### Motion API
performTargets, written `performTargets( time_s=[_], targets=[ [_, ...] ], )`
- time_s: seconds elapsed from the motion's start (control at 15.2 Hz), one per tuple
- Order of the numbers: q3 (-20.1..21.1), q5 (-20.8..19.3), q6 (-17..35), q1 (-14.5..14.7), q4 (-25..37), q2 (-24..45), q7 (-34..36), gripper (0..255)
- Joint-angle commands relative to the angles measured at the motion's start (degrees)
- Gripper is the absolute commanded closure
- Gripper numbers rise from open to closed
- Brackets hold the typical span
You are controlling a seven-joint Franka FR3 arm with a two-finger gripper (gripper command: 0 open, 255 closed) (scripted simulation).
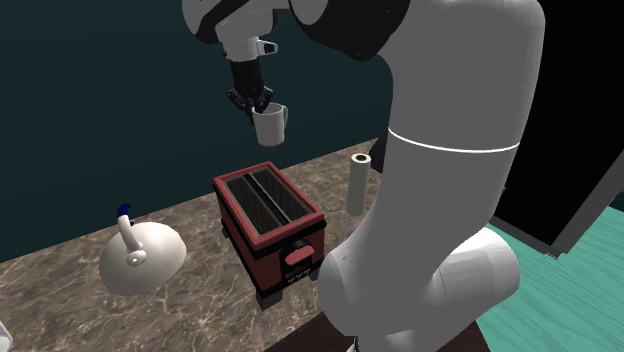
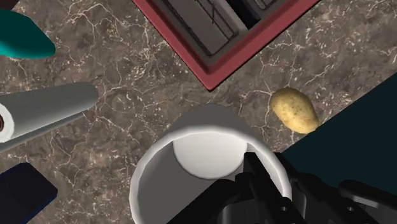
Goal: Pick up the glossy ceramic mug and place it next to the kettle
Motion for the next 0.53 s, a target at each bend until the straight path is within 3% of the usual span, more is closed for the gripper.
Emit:
performTargets(
  time_s=[0.0, 0.46],
  targets=[
    [1.04, -0.55, -0.63, 1.48, 1.63, 1.26, 2.62, 255],
    [4.64, -2.70, -2.79, 7.58, 6.99, 5.64, 12.33, 255]
  ],
)
